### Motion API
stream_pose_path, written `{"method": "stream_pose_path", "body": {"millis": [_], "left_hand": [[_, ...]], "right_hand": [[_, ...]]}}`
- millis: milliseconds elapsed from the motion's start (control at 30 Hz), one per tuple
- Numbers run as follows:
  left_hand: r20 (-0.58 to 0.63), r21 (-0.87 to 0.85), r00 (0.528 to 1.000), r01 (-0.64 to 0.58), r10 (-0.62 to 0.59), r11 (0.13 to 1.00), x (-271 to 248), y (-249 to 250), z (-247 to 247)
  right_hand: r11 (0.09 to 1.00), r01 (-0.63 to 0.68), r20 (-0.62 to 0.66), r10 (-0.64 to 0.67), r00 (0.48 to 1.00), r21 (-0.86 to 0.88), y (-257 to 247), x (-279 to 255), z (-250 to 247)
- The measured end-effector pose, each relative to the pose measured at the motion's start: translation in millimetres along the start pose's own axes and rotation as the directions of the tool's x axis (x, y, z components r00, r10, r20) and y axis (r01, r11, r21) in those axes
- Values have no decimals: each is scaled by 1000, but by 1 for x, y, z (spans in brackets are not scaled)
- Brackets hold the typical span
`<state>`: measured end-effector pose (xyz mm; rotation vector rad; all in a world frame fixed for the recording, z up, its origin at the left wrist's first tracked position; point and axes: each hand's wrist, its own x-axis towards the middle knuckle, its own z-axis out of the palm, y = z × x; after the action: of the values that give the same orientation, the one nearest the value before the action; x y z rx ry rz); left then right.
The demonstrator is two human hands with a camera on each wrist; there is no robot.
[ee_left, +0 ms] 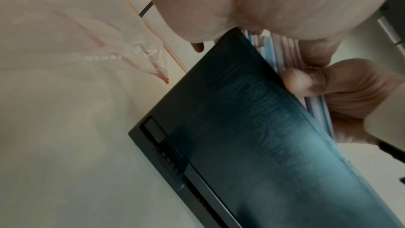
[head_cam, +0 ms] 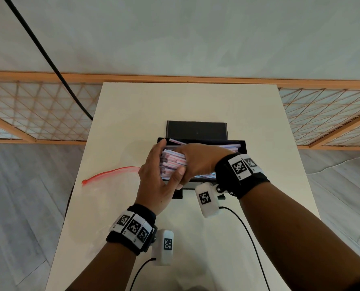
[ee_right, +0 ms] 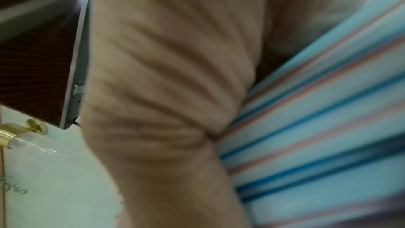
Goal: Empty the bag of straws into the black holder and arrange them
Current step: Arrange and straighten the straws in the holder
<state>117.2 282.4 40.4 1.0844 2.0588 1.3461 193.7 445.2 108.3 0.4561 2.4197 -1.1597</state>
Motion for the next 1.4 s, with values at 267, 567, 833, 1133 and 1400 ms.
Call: {"method": "stream_pose_path", "body": {"millis": [267, 567, 833, 1133, 1400], "left_hand": [[26, 192, 999, -33, 28, 981, 1, 3, -2], [-12, -66, 999, -47, 46, 997, 0, 10, -3], [14, -75, 999, -40, 42, 996, -1, 1, -1], [-36, -12, 999, -24, 23, 1000, 0, -4, 2], [-59, -33, 998, -16, 14, 999, 1, -3, 4]], "right_hand": [[986, -12, -73, 0, 997, -165, -5, 2, 1], [993, -28, -238, -1, 971, -119, 1, -9, 12], [951, -180, -456, 48, 888, -250, 5, -45, 28], [962, -185, -404, 90, 910, -202, 6, -37, 55], [962, -206, -396, 121, 910, -180, 4, -25, 61]]}}
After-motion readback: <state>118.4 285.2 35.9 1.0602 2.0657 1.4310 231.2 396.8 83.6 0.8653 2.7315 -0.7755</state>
